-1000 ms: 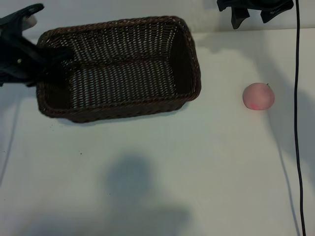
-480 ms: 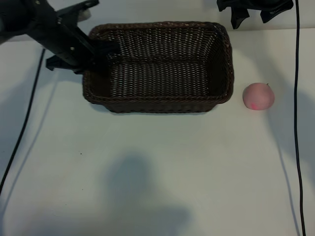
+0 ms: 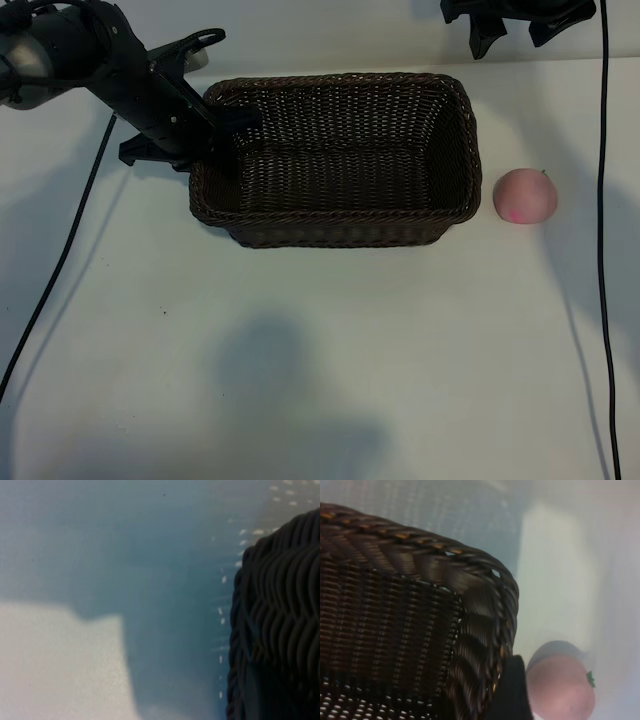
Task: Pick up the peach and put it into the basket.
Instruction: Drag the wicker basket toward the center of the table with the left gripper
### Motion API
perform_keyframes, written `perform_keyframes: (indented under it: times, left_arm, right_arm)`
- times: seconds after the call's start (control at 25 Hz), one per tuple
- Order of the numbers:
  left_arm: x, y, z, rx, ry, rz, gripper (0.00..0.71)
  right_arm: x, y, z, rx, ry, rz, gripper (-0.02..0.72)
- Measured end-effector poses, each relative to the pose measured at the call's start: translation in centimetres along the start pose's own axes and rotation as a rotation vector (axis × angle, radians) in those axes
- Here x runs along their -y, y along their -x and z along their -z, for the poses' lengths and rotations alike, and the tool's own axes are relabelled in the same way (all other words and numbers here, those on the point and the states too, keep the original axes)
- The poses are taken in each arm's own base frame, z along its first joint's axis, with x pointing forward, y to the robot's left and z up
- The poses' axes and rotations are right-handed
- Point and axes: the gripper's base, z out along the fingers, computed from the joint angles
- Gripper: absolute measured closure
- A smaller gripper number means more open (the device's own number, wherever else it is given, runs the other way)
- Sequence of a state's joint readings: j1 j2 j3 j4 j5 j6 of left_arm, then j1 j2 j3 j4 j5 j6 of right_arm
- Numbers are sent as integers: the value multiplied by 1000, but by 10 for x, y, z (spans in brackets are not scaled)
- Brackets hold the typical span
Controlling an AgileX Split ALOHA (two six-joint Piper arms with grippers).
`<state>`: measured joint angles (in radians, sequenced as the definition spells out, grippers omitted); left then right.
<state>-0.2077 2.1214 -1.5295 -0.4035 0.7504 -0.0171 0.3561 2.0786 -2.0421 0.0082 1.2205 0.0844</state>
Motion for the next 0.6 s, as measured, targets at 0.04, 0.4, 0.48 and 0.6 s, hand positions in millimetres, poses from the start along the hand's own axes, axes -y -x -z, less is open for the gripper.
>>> perform_keyframes:
  times: [0.04,0.4,0.48,0.6]
  left_arm:
    - [0,0,0,0,0,0,616]
    - [1,-2,1,-23,-13,18,361]
    - [1,-3,2,-33,-14,19,275]
    - [1,-1,11,-26,-15,17,175]
  right_arm:
    - [1,0,0,1,-8,4,106]
    - [0,0,0,0,1,3,106]
    - [0,0,0,0,1,3,106]
    - [0,0,0,0,1,3,106]
